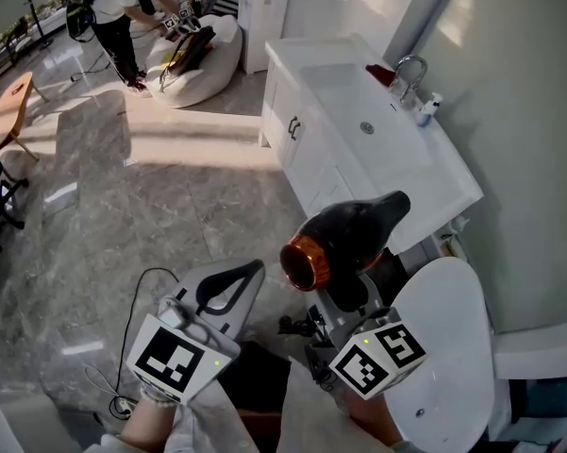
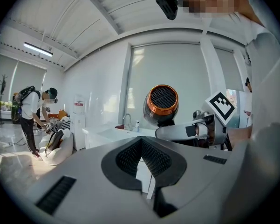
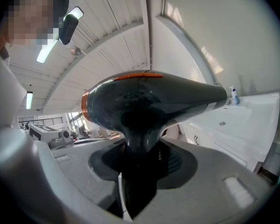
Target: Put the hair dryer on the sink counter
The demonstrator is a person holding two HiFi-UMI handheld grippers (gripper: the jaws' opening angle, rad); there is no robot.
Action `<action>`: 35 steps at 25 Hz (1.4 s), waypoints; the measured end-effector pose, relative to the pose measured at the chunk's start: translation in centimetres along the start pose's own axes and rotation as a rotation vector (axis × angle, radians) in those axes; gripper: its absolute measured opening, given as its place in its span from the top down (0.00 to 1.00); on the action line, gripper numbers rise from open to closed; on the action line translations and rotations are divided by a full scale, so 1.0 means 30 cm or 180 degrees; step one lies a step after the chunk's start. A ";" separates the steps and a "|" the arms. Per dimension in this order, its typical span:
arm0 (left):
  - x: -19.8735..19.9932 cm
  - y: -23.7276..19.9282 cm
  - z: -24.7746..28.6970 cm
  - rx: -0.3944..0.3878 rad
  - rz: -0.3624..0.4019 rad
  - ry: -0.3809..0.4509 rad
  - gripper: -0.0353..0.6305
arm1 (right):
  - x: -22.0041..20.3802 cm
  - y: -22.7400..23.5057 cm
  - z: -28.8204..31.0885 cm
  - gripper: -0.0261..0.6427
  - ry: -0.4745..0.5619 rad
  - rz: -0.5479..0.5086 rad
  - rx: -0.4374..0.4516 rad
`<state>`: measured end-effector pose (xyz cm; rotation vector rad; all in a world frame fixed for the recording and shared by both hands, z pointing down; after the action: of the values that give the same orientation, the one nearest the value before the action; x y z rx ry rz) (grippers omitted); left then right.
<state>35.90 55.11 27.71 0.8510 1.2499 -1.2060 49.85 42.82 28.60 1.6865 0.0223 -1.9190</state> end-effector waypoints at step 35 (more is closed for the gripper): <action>0.072 -0.426 0.127 0.0089 0.0017 0.0034 0.94 | 0.111 0.043 0.445 0.71 -0.0064 -0.0032 -0.0001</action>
<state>24.22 48.35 27.99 0.8820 1.2411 -1.2185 38.24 35.35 28.71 1.6696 0.0233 -1.9432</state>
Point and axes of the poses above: the fingertips, and each gripper's own axes: z forward along the fingers, y to its right, x out of its top, the point moved 9 cm from there along -z, backward along the fingers, and after that the axes turned 6 degrees about -x, right-handed, at the moved point
